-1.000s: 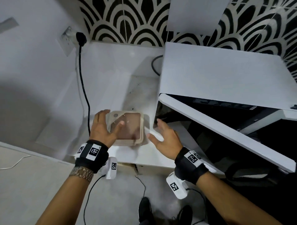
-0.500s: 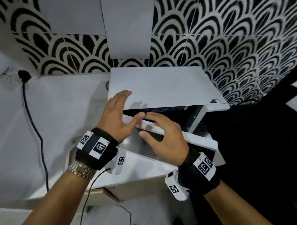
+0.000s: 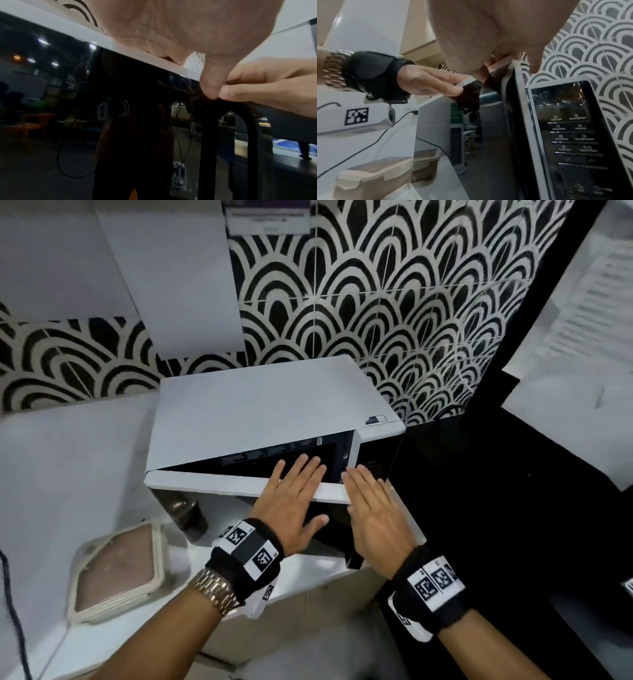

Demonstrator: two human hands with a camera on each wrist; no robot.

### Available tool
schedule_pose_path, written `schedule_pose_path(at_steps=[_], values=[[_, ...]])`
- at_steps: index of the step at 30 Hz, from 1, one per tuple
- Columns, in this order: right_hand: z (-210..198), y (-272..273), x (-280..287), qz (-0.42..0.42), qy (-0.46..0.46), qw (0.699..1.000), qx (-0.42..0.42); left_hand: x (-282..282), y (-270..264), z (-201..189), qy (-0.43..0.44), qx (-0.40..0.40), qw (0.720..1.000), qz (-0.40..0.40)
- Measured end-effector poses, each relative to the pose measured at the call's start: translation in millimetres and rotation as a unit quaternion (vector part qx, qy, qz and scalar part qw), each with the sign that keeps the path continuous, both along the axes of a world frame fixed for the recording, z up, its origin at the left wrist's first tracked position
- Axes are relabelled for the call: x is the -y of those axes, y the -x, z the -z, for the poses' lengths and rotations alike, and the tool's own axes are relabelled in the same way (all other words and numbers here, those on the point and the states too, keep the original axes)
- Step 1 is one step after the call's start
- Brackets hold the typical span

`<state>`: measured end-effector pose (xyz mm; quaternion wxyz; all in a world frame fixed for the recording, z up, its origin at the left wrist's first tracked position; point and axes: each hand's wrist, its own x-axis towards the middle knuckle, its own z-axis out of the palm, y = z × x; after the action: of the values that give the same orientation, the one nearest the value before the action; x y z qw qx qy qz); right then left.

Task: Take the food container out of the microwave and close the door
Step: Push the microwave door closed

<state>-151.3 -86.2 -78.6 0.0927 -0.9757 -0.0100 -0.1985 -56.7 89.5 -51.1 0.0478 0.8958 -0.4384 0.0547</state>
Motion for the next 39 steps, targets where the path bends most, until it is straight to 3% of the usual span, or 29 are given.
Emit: schedule_pose_path(at_steps=[4, 16, 39], values=[[-7, -17, -1, 0.029, -0.012, 0.998, -0.051, 14, -8, -3, -0.071, 0.011, 0.996, -0.048], [-9, -73, 16, 0.046, 0.048, 0.995, -0.071, 40, -34, -4, -0.077, 0.016, 0.988, -0.131], [-16, -102, 19, 0.044, 0.108, 0.989, -0.089, 54, -45, 1, -0.083, 0.012, 0.981, -0.174]])
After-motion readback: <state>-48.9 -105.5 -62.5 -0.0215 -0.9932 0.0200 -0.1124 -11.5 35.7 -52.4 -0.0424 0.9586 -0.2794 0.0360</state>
